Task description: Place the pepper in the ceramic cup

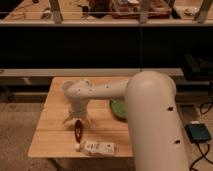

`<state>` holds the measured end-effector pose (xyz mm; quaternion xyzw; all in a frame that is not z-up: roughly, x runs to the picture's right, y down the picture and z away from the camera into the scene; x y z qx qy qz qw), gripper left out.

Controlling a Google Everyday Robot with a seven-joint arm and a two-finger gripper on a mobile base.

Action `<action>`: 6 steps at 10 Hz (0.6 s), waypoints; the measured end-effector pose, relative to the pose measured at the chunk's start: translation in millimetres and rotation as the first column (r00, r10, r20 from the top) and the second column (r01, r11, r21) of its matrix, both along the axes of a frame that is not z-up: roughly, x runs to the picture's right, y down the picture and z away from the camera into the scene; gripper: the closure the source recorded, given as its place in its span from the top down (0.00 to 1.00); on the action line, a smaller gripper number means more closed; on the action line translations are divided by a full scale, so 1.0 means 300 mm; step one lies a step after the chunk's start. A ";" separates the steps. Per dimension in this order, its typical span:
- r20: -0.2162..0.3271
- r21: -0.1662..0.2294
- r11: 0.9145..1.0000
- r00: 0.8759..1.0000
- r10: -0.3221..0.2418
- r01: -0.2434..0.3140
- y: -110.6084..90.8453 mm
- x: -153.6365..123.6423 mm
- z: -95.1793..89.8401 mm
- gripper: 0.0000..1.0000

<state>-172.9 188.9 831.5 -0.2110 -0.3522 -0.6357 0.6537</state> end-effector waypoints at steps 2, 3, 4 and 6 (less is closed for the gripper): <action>-0.013 -0.007 1.000 1.000 -0.016 0.016 0.032 -0.007 0.022 0.80; -0.020 -0.010 1.000 1.000 -0.021 0.020 0.045 -0.004 0.034 0.80; -0.030 -0.010 1.000 0.999 -0.026 0.025 0.055 -0.002 0.041 0.80; -0.049 -0.001 1.000 0.998 -0.029 0.029 0.056 -0.002 0.044 0.71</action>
